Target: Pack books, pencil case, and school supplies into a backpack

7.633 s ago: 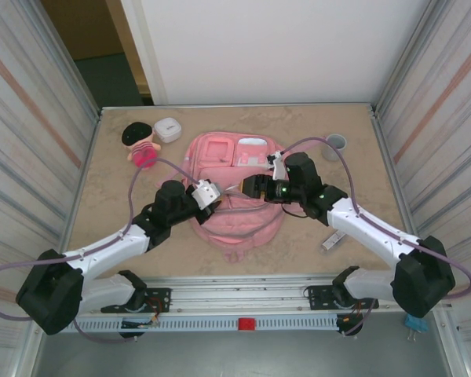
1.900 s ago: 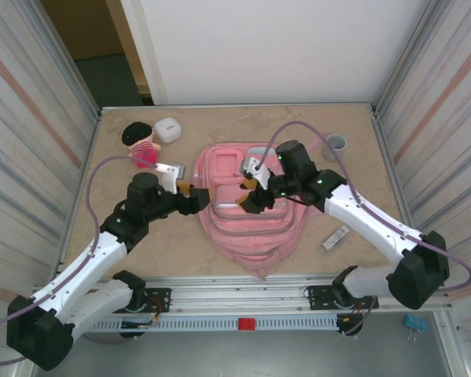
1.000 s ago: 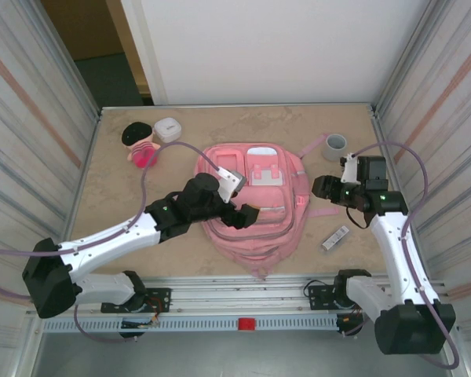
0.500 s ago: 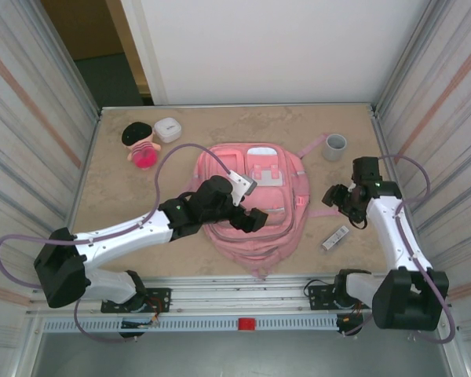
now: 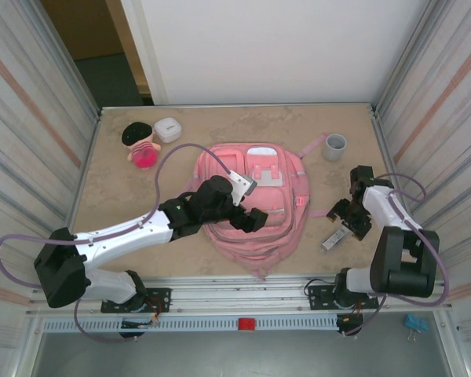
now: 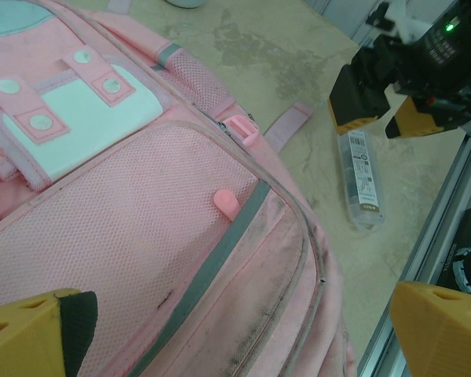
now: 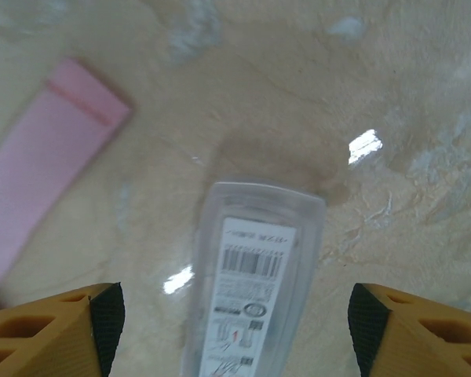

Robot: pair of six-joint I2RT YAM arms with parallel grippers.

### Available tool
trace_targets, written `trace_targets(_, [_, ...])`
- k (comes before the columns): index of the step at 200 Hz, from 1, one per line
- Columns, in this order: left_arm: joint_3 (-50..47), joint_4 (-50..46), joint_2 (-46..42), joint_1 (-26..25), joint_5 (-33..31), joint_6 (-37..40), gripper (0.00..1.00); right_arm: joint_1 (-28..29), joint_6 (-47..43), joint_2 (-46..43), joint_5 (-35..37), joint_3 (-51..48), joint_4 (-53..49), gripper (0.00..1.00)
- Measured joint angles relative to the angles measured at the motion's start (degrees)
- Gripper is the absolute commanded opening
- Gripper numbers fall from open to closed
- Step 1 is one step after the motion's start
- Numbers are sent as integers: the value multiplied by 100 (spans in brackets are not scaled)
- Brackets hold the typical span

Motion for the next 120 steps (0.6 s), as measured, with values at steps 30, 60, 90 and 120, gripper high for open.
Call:
trace_targets(30, [0,0,0,0,0,0,99,0,48,603,-13,-11,181,72])
trace_targets(60, [0,0,0,0,0,2,99,50,153,890,-168,-52,402,57])
trace_targets(90, [0,0,0,0,-2,4,99,236,192,890,-131,-13,448,41])
trace_targets(120, [0,0,0,0,-11,39,98,267,219,868,-111,-11,435,37])
